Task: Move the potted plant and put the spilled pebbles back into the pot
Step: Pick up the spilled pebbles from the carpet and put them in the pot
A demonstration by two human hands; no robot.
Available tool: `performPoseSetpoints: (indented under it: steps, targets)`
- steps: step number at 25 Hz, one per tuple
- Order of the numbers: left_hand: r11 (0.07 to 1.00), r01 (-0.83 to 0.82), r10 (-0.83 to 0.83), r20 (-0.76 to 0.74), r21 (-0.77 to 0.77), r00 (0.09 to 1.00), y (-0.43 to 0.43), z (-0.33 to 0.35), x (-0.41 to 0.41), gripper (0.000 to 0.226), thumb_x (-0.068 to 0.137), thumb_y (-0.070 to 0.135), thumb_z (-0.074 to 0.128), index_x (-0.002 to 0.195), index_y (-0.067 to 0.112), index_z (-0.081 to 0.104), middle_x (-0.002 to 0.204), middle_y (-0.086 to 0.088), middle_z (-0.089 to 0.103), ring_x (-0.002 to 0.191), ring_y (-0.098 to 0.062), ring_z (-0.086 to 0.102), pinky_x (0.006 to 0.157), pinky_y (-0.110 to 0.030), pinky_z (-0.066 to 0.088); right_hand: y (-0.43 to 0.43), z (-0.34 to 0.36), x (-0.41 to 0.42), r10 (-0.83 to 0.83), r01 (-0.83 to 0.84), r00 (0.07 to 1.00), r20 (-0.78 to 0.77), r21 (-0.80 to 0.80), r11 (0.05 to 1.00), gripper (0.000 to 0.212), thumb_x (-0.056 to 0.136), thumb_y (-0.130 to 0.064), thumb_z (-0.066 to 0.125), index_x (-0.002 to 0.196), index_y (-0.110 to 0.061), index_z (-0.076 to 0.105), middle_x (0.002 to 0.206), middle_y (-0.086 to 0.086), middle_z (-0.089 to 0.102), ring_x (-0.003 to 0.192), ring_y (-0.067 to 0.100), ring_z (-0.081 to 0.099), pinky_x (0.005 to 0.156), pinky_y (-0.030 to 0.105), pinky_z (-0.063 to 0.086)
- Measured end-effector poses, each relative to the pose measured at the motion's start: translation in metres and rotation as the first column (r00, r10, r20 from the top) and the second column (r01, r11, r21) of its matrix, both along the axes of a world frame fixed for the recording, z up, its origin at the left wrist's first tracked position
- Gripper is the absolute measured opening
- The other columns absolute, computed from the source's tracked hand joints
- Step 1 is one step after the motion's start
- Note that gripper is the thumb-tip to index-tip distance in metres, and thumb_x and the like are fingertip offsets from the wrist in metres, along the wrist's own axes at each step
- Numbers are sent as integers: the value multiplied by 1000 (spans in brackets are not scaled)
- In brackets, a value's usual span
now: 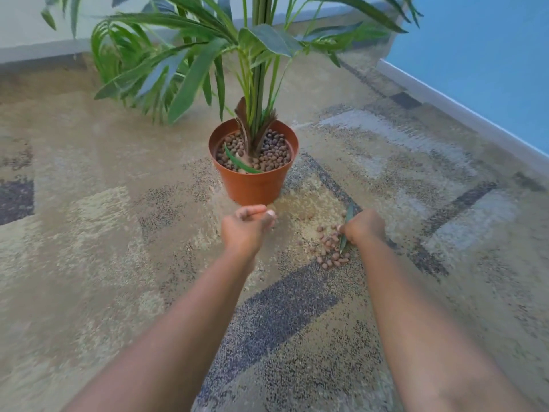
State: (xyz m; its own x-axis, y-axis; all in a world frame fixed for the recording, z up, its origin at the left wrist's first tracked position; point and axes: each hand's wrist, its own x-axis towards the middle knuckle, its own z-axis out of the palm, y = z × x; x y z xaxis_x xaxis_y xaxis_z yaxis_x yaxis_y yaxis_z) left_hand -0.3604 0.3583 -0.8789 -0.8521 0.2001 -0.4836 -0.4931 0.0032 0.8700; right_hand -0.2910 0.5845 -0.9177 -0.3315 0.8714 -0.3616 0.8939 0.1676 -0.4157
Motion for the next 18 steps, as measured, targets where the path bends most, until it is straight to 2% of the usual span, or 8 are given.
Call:
performPoseSetpoints:
  steps: [2, 5, 8, 10, 12, 15, 16, 18]
  targets:
    - [1000, 28, -28, 7, -11, 1000, -1, -10, 11, 17, 79, 2, 72, 94, 7, 66, 94, -11, 73, 88, -21, 72, 76, -26, 58, -2, 9, -7, -34, 34, 997, -69, -2, 999, 15, 89, -12, 70, 91, 2, 67, 84, 14, 69, 64, 22, 64, 49, 30, 51]
    - [998, 55, -56, -16, -21, 998, 0, -17, 19, 15, 81, 0, 71, 94, 5, 66, 94, -12, 72, 88, -23, 72, 78, -30, 59, -11, 53, -30, -46, 91, 901, -431, 84, 992, 5, 88, -8, 69, 91, -5, 73, 89, 8, 72, 59, 7, 63, 50, 18, 55]
    - [998, 56, -57, -23, -34, 998, 0, -20, 22, 14, 82, 0, 71, 93, 5, 66, 94, -12, 72, 88, -24, 72, 78, -31, 59, -43, 107, -65, 246, 41, 551, -798, 320, 947, 16, 84, -2, 71, 98, -7, 74, 89, 1, 73, 68, -5, 64, 58, 6, 52]
    - [999, 38, -38, -12, -25, 999, -2, -23, 22, 13, 82, -2, 69, 93, 5, 66, 94, -13, 72, 88, -25, 72, 81, -35, 59, -73, 124, -89, 534, -70, 393, -749, 554, 829, 15, 83, -4, 72, 98, -7, 75, 87, -1, 73, 71, -3, 64, 67, 7, 53]
    - [1000, 16, -16, -5, -11, 1000, -4, -24, 22, 11, 83, -2, 69, 91, 4, 65, 93, -14, 72, 88, -26, 72, 83, -37, 59, -100, 121, -108, 722, -279, 354, -595, 670, 688, 13, 86, -10, 72, 98, -9, 76, 91, 3, 76, 78, 7, 68, 77, 20, 58]
    - [999, 16, -16, -12, -31, 1000, -7, -25, 25, 10, 83, -3, 69, 87, 5, 65, 90, -13, 72, 88, -26, 72, 83, -37, 59, -108, 98, -118, 810, -580, 478, -340, 571, 582, 18, 88, -25, 70, 105, -22, 76, 110, -3, 74, 107, 18, 62, 101, 48, 44]
    - [999, 21, -22, -15, -42, 1000, -8, -26, 25, 10, 83, -3, 69, 86, 5, 65, 90, -13, 72, 88, -26, 72, 83, -37, 59, -102, 89, -115, 805, -597, 529, -269, 556, 578, 20, 89, -30, 69, 107, -26, 75, 117, -6, 72, 114, 19, 57, 104, 47, 37]
    - [996, 36, -38, -26, -77, 999, -9, -29, 25, 9, 83, -1, 69, 87, 6, 64, 90, -12, 72, 88, -25, 72, 81, -36, 60, -83, 77, -107, 743, -502, 606, -285, 587, 635, 19, 89, -29, 68, 108, -28, 75, 118, -7, 71, 112, 19, 56, 99, 43, 41]
